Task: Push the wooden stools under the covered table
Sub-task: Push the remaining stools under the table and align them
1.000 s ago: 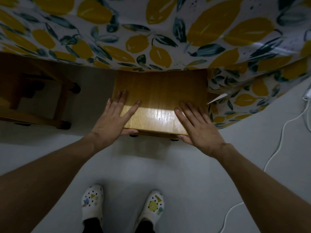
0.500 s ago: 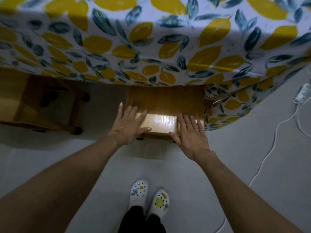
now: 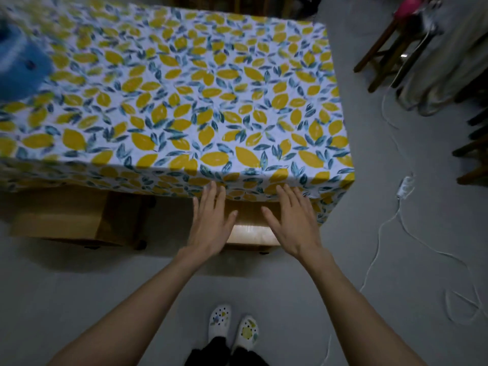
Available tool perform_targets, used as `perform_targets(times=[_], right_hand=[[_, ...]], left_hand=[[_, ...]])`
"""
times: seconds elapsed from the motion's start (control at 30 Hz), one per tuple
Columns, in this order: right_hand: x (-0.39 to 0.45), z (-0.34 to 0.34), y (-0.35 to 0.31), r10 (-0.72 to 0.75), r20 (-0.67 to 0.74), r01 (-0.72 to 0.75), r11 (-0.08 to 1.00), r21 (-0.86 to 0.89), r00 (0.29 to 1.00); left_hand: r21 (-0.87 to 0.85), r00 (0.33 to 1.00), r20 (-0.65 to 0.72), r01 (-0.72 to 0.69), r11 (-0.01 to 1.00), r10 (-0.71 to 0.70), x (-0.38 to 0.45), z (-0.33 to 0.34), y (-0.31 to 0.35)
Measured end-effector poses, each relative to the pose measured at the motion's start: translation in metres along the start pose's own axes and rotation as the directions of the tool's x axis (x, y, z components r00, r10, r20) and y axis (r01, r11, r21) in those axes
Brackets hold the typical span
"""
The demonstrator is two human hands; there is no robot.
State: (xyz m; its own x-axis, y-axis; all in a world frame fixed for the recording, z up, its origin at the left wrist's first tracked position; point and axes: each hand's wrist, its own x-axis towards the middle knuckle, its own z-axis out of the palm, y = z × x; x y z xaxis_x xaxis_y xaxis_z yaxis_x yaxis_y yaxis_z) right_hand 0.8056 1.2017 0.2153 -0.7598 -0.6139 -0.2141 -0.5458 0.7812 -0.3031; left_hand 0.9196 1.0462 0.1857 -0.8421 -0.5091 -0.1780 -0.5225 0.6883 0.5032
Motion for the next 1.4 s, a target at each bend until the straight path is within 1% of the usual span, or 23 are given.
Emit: perform_targets(times=[0.1, 0.23, 0.33, 0.43, 0.57, 0.63, 0.7, 0.83, 0.93, 1.1, 1.23, 1.33, 1.4], right_hand=[[-0.002, -0.036, -0.012, 0.009, -0.027, -0.008, 0.999, 0.040, 1.000], [0.006, -0.076, -0.010, 0.007, -0.023, -0.005, 0.998, 0.068, 1.000], [0.026, -0.097, 0.007, -0.020, -0.032, 0.022, 0.997, 0.072, 0.999], [0.058, -0.117, 0.036, -0.056, -0.039, 0.058, 0.996, 0.063, 0.998], [0.117, -0.147, 0.083, -0.135, -0.036, 0.137, 0.988, 0.074, 0.990], [0.148, -0.167, 0.110, -0.196, 0.001, 0.196, 0.978, 0.074, 0.981], [0.178, -0.191, 0.142, -0.255, 0.037, 0.252, 0.966, 0.057, 0.966], [0.228, -0.237, 0.185, -0.342, 0.050, 0.341, 0.940, 0.034, 0.938], [0.273, -0.267, 0.211, -0.391, 0.062, 0.390, 0.921, 0.018, 0.918], [0.354, -0.293, 0.226, -0.467, 0.073, 0.468, 0.884, 0.007, 0.881], [0.434, -0.309, 0.225, -0.544, 0.085, 0.547, 0.837, -0.016, 0.835], [0.499, -0.326, 0.220, -0.584, 0.076, 0.588, 0.809, -0.033, 0.808], [0.548, -0.341, 0.215, -0.607, 0.100, 0.615, 0.784, -0.084, 0.788]], left_hand=[[-0.032, 1.000, 0.021, 0.019, 0.999, -0.019, -0.005, -0.036, 0.023], [-0.105, 0.999, 0.025, 0.041, 0.994, -0.038, -0.001, -0.057, 0.050], [-0.137, 0.999, 0.015, 0.050, 0.989, -0.048, 0.011, -0.058, 0.071], [-0.179, 0.997, -0.023, 0.072, 0.981, -0.077, 0.036, -0.052, 0.097], [-0.252, 0.984, -0.083, 0.130, 0.959, -0.155, 0.090, -0.039, 0.140], [-0.300, 0.971, -0.120, 0.162, 0.940, -0.206, 0.117, -0.030, 0.169], [-0.327, 0.948, -0.175, 0.197, 0.924, -0.264, 0.142, -0.022, 0.206], [-0.328, 0.894, -0.258, 0.274, 0.904, -0.365, 0.184, -0.009, 0.261], [-0.353, 0.869, -0.276, 0.306, 0.884, -0.411, 0.221, -0.005, 0.299], [-0.425, 0.833, -0.314, 0.306, 0.852, -0.456, 0.293, -0.009, 0.325], [-0.456, 0.786, -0.352, 0.329, 0.827, -0.507, 0.360, -0.017, 0.334], [-0.493, 0.761, -0.373, 0.322, 0.808, -0.531, 0.423, -0.025, 0.334], [-0.512, 0.745, -0.380, 0.324, 0.796, -0.548, 0.469, -0.035, 0.335]])
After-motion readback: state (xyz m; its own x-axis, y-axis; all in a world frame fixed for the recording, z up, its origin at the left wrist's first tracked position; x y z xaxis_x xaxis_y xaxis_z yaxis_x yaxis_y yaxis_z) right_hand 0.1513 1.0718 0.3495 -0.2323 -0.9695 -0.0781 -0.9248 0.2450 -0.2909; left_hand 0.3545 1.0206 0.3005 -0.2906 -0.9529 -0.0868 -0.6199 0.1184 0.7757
